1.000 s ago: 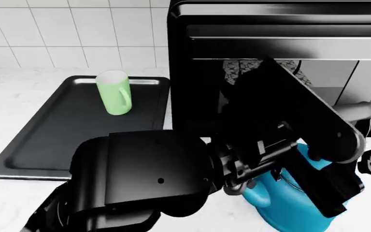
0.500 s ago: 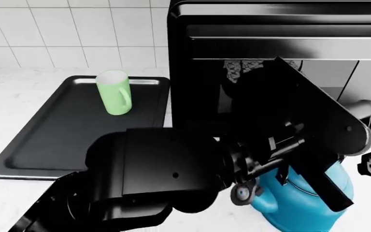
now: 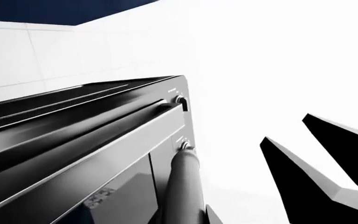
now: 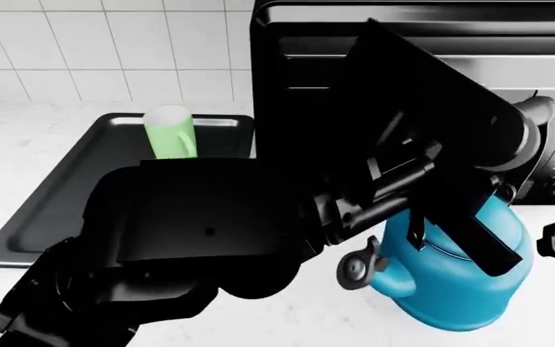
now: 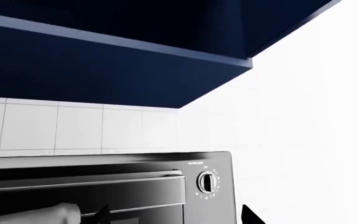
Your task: Pick the kettle from the counter and place it on the tray. Then pick the mug from the cabinet and place it on the tray. Then close the cabinet doors.
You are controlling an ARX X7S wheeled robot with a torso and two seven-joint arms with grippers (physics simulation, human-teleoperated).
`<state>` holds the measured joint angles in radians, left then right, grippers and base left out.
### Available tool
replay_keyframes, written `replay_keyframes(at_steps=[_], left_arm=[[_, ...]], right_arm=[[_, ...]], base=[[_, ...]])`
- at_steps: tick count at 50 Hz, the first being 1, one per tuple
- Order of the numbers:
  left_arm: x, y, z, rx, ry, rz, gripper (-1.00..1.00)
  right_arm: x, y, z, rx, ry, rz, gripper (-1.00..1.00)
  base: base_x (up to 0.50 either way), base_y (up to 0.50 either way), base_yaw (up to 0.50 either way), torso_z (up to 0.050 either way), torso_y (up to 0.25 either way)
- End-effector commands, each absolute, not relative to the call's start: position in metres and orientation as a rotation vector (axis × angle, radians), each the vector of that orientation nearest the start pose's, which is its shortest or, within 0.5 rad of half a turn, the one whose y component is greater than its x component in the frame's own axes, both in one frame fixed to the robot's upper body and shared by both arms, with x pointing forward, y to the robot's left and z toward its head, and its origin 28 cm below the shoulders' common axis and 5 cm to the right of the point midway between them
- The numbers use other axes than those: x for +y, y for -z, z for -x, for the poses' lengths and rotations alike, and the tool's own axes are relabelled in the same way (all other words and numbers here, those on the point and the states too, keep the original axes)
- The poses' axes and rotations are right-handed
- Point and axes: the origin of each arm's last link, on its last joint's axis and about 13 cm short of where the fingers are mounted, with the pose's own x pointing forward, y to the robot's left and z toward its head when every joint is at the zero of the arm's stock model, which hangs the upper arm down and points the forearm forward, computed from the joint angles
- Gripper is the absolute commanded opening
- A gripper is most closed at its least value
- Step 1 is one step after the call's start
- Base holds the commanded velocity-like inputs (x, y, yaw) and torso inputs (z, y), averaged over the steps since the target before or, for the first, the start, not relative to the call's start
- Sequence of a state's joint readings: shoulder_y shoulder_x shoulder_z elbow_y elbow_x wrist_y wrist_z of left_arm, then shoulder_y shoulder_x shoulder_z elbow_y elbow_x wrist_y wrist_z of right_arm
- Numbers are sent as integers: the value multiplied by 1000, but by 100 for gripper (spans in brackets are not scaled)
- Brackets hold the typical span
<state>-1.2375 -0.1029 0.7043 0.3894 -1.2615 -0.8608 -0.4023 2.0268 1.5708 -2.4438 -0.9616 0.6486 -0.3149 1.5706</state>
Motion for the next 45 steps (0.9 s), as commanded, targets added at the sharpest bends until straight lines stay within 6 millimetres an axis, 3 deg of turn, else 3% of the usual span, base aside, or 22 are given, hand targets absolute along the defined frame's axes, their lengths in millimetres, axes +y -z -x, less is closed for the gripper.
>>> replay_keyframes(at_steps=[1, 15, 29, 45], left_arm=[[86, -319, -220, -242, 1038, -58, -100], [132, -351, -185, -336, 960, -18, -100], [176, -353, -151, -403, 813, -9, -100], [213, -375, -129, -459, 615, -49, -100]], right_arm=[[-159, -228, -123, -559, 399, 82, 100], [-155, -230, -119, -559, 381, 88, 100], [-153, -235, -118, -565, 358, 88, 100], [-154, -237, -120, -561, 340, 81, 100]], base=[[0, 0, 0, 0, 0], [0, 0, 0, 1, 1], [0, 0, 0, 0, 0], [0, 0, 0, 1, 1]])
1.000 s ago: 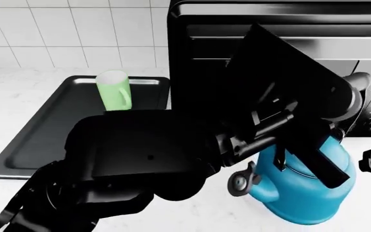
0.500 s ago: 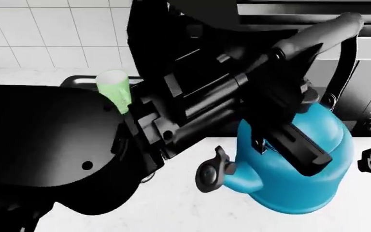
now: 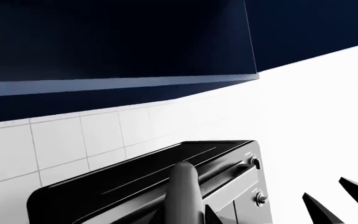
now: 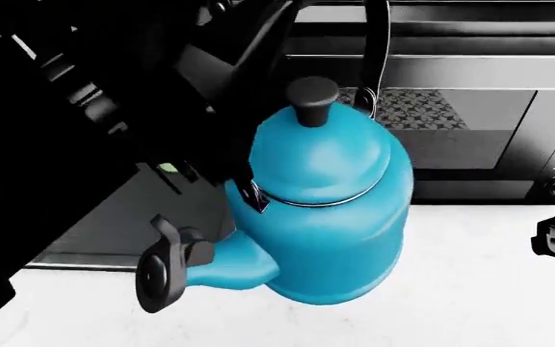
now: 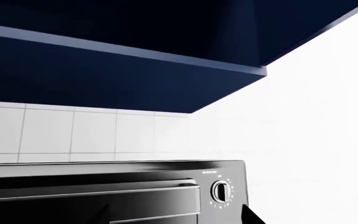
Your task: Pick the kettle from the counter and place it on the tray. Then pick the mug from the cabinet and place it on the tray. Then close the cabinet doors.
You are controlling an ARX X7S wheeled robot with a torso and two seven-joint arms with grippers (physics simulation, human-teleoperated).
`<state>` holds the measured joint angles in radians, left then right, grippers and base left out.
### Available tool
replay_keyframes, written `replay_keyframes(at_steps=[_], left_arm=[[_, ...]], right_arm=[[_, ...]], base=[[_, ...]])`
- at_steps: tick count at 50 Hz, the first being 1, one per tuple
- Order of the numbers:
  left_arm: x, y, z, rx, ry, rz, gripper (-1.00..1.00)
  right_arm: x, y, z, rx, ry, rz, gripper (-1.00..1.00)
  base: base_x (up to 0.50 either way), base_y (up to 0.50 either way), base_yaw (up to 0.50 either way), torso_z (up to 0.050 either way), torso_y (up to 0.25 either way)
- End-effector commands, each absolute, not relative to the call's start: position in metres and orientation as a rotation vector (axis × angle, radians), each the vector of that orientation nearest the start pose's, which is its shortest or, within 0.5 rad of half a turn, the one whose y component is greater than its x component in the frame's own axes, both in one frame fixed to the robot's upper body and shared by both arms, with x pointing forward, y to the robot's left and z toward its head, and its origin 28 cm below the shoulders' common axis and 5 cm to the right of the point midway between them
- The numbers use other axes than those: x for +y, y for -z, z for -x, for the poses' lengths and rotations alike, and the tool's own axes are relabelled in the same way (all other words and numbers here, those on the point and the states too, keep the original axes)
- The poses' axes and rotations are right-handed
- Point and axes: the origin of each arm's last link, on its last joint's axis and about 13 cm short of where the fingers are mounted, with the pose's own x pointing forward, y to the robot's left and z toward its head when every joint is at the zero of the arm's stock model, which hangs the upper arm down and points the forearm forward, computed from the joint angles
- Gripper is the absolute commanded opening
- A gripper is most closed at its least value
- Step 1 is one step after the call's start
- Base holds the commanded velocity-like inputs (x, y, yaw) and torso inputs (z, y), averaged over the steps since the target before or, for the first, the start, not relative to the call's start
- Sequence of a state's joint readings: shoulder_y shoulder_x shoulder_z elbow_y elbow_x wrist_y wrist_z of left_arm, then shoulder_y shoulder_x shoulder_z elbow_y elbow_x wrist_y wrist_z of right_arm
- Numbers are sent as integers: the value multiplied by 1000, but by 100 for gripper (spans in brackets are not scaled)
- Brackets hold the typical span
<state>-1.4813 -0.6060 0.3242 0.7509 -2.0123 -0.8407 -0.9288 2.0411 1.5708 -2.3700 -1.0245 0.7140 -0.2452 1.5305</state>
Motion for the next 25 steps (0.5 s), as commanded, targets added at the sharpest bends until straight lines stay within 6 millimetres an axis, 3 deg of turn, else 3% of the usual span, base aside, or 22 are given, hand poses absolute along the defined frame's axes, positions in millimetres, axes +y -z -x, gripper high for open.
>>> replay_keyframes(at_steps=[1, 25], left_arm=[[215, -376, -129, -458, 598, -51, -100], [255, -385, -147, -435, 283, -60, -100]], right_arm=[[-154, -237, -120, -561, 340, 81, 100], [-155, -237, -122, -552, 326, 87, 100]], base=[[0, 0, 0, 0, 0], [0, 0, 0, 0, 0]])
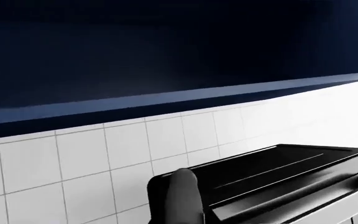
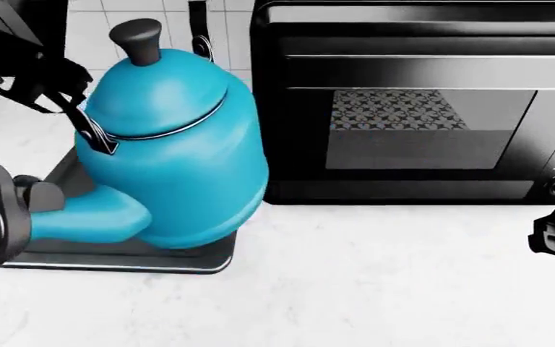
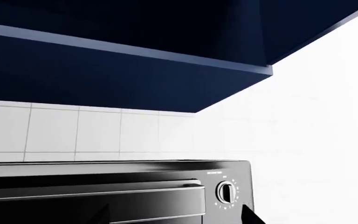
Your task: Pick the kettle from the counter and place it on the tray. Then pick the mug from the cabinet and place it on the tray. Then close the cabinet doors.
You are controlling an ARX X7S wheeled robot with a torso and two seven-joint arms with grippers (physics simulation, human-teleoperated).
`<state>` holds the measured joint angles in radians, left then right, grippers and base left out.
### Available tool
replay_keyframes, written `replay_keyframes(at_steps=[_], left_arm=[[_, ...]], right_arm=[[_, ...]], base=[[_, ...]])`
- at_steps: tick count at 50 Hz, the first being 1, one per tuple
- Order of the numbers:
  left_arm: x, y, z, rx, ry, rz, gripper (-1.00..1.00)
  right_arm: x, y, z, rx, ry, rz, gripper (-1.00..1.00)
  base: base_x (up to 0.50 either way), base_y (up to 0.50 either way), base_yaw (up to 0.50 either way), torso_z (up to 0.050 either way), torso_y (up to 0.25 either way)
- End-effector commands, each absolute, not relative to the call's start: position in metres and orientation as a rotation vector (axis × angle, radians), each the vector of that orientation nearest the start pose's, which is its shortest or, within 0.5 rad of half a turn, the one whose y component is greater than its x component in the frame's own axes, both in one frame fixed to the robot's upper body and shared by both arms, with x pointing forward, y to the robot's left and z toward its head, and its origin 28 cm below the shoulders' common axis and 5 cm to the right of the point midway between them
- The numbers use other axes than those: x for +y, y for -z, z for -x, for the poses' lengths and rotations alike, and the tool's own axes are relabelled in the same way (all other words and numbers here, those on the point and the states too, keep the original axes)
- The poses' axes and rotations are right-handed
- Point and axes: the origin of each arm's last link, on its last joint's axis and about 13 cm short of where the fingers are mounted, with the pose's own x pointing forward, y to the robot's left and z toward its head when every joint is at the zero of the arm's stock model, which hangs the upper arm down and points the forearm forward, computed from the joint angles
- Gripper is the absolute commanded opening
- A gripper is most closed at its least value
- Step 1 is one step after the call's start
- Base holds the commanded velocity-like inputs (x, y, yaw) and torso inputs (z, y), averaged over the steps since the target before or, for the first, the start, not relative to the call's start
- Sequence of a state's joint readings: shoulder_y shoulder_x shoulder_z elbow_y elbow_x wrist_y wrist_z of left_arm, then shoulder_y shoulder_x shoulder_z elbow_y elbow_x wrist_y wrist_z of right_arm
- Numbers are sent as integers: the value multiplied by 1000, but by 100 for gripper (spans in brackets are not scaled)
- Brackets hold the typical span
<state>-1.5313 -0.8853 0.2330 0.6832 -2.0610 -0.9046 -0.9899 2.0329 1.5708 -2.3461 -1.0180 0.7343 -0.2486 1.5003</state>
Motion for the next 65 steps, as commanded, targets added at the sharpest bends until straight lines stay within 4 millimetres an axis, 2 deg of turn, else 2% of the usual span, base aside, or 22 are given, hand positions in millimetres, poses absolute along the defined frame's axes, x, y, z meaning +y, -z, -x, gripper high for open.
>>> replay_keyframes(at_steps=[1, 34, 52, 65], left_arm=[[256, -385, -150, -431, 276, -58, -100], [258, -356, -221, -261, 170, -90, -100], [272, -342, -236, -206, 91, -82, -100], [270, -330, -243, -184, 108, -73, -100]], right_arm=[[-156, -236, -122, -550, 326, 87, 100], [-160, -229, -125, -531, 331, 84, 100], [-160, -229, -126, -524, 327, 81, 100], [-161, -229, -126, -522, 325, 86, 100]], base=[[0, 0, 0, 0, 0], [0, 0, 0, 0, 1], [0, 0, 0, 1, 1], [0, 0, 0, 0, 1]])
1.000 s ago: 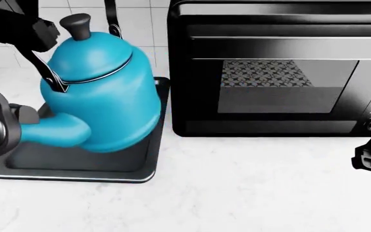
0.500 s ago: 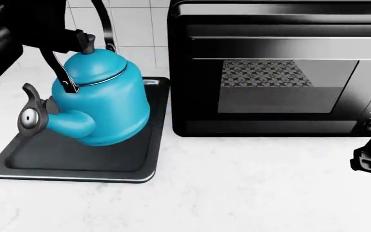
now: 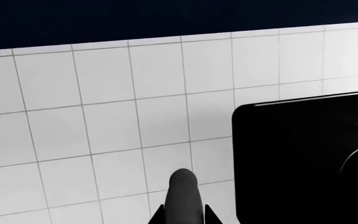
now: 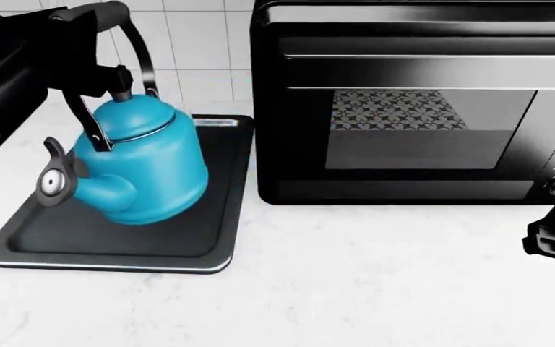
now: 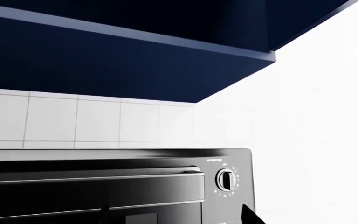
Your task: Pick the kettle from the counter and place it on the tray. Then pick the mug from the cabinet and place it on the tray. Then close the cabinet doors.
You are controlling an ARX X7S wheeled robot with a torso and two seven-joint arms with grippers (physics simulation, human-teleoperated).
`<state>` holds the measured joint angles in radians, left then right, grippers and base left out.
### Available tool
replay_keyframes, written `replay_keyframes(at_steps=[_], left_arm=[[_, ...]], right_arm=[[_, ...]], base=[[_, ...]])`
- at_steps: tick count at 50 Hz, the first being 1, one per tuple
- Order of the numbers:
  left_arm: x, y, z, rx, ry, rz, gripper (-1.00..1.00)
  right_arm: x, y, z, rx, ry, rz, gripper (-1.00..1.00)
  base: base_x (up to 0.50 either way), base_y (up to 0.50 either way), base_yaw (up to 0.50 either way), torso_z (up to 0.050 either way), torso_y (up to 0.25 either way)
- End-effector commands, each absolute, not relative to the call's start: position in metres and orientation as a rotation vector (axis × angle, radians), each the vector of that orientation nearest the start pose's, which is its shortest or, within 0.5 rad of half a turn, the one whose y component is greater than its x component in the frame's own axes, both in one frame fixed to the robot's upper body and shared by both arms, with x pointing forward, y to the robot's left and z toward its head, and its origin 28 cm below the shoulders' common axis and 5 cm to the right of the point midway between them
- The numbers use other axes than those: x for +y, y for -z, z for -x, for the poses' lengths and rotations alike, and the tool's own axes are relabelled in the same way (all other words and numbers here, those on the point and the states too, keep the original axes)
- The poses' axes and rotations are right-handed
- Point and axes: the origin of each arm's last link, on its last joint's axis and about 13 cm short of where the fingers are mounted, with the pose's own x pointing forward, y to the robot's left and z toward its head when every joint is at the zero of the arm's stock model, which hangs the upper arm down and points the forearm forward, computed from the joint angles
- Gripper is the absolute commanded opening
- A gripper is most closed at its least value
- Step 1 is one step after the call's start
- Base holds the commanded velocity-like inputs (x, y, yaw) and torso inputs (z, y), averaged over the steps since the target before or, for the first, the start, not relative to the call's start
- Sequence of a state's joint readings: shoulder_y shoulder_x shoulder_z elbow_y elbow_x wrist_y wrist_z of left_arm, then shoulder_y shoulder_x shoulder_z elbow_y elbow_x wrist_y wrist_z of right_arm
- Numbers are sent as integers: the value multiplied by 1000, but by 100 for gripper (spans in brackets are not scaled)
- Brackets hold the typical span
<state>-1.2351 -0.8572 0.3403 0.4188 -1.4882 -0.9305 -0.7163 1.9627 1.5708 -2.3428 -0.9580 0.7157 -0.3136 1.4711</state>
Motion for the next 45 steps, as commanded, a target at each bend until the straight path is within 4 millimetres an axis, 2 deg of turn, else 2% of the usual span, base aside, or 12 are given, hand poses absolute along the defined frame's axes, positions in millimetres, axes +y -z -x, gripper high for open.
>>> replay_keyframes(at_steps=[1, 23, 32, 33, 45], left_arm=[[270, -330, -244, -182, 109, -71, -100], [272, -315, -247, -148, 115, -75, -100], [272, -315, -247, -143, 120, -62, -100], [272, -315, -247, -142, 121, -62, 100], [273, -315, -247, -141, 119, -55, 100]], right_arm=[[-161, -229, -127, -520, 325, 85, 100], [-161, -227, -126, -517, 324, 86, 100], [-162, -227, -127, -514, 323, 85, 100], [-162, -227, -127, -514, 324, 86, 100], [-162, -226, -127, -512, 324, 86, 100]], base=[[0, 0, 0, 0, 0], [0, 0, 0, 0, 1], [0, 0, 0, 0, 1], [0, 0, 0, 0, 0], [0, 0, 0, 0, 0]])
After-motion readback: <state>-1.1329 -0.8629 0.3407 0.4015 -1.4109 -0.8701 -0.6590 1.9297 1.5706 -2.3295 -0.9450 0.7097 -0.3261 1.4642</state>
